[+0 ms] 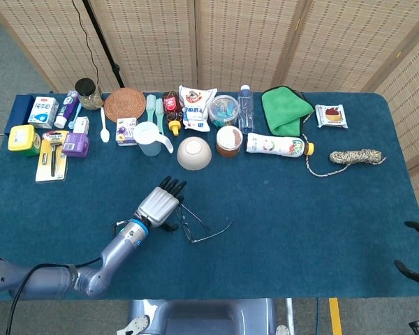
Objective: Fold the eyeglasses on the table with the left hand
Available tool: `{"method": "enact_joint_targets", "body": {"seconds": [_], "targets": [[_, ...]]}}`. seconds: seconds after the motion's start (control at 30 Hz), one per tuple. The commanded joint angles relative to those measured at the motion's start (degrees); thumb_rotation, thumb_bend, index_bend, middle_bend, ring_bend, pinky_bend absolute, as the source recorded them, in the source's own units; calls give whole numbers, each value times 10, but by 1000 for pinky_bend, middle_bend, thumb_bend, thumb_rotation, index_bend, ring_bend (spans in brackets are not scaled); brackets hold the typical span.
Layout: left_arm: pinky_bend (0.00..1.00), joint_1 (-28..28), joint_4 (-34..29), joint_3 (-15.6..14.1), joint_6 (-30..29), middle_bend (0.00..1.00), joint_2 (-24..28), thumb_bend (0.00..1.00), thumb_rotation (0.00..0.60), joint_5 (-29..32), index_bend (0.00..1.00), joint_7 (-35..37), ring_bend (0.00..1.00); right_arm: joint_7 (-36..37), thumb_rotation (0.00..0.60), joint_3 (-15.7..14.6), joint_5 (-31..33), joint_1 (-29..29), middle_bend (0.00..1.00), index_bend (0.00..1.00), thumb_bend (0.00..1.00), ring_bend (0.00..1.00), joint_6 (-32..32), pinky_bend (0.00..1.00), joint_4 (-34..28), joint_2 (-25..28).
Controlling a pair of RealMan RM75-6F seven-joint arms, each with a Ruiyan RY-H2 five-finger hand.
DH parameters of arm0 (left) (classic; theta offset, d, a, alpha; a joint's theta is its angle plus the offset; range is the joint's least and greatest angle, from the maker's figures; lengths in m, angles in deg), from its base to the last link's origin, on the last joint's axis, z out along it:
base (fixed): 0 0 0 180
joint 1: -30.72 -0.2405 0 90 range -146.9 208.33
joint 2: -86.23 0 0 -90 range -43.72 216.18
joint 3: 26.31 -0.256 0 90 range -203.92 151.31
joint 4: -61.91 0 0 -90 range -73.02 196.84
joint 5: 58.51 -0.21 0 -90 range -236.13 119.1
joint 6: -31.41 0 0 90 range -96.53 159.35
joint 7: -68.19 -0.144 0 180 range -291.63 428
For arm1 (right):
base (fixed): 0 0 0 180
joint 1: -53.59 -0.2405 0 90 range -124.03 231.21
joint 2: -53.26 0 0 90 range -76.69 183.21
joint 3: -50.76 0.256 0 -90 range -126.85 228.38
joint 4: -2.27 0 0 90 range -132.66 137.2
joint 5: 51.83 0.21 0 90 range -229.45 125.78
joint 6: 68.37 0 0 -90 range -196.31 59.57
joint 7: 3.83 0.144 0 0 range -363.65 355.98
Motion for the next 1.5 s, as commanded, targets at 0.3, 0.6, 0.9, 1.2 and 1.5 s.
{"method": "enact_joint_targets", "body": {"seconds": [0.3,0.6,0.9,1.2,1.5], "targets": [[0,-2,-19,2,-2,0,14,199,329,-5,328,-4,0,-3,600,-1,-4,3,100,274,0,143,-4,305,-5,2],[0,-6,-45,1,-12,0,35,199,328,-12,237,-7,0,1,600,-3,-5,5,100,276,0,144,-7,305,-5,4],[0,-4,-73,2,-11,0,66,199,325,-60,145,4,0,8,600,-1,-10,3,100,277,0,144,-7,305,-1,5],[0,32,-57,12,33,0,56,199,326,-53,15,-21,0,13,600,-2,-6,11,100,278,0,144,-16,305,1,9],[0,64,-18,19,65,0,24,199,327,-28,66,-37,0,16,600,-2,-1,18,100,278,0,144,-21,306,3,11]]}}
